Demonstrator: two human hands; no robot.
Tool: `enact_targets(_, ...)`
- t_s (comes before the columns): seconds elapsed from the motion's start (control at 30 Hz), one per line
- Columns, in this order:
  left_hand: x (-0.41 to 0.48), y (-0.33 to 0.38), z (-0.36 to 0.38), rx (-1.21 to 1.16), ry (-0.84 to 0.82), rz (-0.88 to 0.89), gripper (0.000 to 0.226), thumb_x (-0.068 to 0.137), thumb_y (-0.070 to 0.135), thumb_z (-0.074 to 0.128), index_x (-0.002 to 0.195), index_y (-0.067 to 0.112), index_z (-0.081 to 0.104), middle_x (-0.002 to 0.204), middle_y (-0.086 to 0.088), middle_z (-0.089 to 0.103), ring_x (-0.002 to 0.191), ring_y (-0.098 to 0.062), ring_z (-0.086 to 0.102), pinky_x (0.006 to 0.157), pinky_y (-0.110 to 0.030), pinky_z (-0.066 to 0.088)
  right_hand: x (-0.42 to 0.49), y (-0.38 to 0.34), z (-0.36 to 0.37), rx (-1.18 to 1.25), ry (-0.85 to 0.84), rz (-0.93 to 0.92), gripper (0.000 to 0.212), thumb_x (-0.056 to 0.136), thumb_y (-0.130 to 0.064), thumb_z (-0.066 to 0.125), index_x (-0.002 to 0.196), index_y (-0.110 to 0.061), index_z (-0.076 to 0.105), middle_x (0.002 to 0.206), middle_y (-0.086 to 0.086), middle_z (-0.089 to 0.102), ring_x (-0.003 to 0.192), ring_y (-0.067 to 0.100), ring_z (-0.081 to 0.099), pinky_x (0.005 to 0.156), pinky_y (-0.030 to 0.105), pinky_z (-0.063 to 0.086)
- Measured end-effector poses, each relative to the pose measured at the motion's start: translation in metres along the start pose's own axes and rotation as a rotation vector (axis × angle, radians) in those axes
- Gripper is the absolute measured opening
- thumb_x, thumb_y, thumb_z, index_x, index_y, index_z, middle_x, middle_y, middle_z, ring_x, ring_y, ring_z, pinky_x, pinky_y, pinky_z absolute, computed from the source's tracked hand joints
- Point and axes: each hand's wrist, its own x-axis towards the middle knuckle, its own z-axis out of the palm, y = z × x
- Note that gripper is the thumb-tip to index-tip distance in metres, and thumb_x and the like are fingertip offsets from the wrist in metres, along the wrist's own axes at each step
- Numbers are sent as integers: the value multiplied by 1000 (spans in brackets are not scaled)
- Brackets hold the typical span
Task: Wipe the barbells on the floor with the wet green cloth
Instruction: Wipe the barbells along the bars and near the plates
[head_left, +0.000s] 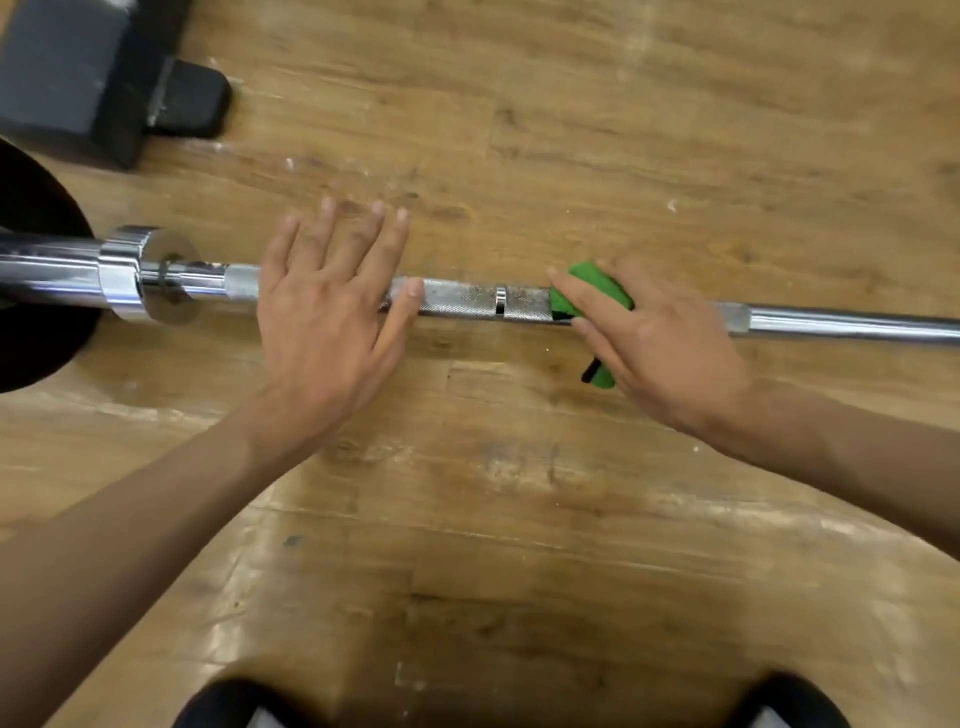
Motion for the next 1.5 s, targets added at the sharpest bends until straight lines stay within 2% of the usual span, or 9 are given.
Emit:
enact_targets(0.1, -18, 6, -9, 25, -50, 7, 64, 111, 54, 21, 159, 17, 42, 159, -9, 48, 153, -37, 33, 124, -54, 21, 25, -50, 9, 51, 9, 14, 50, 105, -36, 36, 138, -7, 61, 118, 20, 65, 86, 41, 66, 64, 42, 54)
enact_targets(0.2, -32, 11, -17, 39, -113, 18, 68, 110, 57, 18, 161, 16, 37, 164, -11, 40, 155, -37, 28, 125, -54, 21, 50, -82, 8, 68, -132, -78, 56, 109, -43, 28, 153, -14, 46, 141, 14, 56, 107, 38, 66, 78, 43, 54)
enact_targets(0.47, -87, 13, -40, 67, -253, 63, 78, 108, 59, 17, 165, 7, 17, 173, -17, 12, 160, -38, 1, 129, -54, 8, -43, -15, -16, 104, -191, -324, 52, 109, -34, 31, 156, -12, 40, 138, 23, 56, 110, 43, 66, 82, 47, 60)
enact_targets(0.73, -136, 15, -71, 20, -405, 162, 77, 108, 58, 12, 166, 7, 13, 173, -14, 10, 161, -30, 2, 129, -52, 12, -21, -96, 6, 276, -254, -367, 67, 106, -47, 16, 154, -7, 39, 135, 19, 57, 84, 35, 68, 63, 35, 56)
enact_targets(0.87, -144, 1, -83, -3, -455, 231, 78, 108, 58, 12, 165, 5, 17, 173, -14, 14, 161, -27, 6, 129, -51, 15, -60, -85, -9, 316, -328, -362, 61, 103, -38, 33, 156, -8, 37, 136, 16, 55, 71, 28, 68, 50, 28, 50)
enact_targets(1.03, -137, -12, -77, 41, -457, 220, 76, 108, 57, 14, 164, 7, 24, 172, -18, 15, 161, -31, 7, 129, -53, 11, -124, -58, -20, 197, -256, -347, 56, 114, -36, 26, 155, 1, 39, 139, 25, 51, 99, 44, 70, 67, 43, 61)
enact_targets(1.13, -145, -8, -73, 106, -439, 232, 75, 107, 59, 17, 162, 10, 32, 172, -16, 19, 160, -34, 10, 127, -59, 12, -110, -103, -15, 203, -225, -278, 55, 111, -34, 33, 150, 3, 47, 132, 25, 59, 87, 37, 70, 55, 32, 53)
enact_targets(1.3, -167, -4, -78, 113, -418, 255, 74, 107, 59, 18, 163, 12, 30, 171, -16, 20, 160, -36, 12, 124, -64, 15, -77, -172, -5, 322, -353, -292, 69, 104, -46, 18, 163, -12, 13, 150, 12, 38, 104, 28, 60, 68, 39, 55)
enact_targets(1.5, -181, -5, -80, 109, -403, 270, 75, 107, 60, 17, 164, 13, 28, 171, -16, 20, 160, -37, 11, 125, -64, 13, -156, -94, -20, 292, -354, -263, 52, 109, -29, 41, 155, -4, 38, 137, 25, 55, 99, 38, 71, 66, 40, 63)
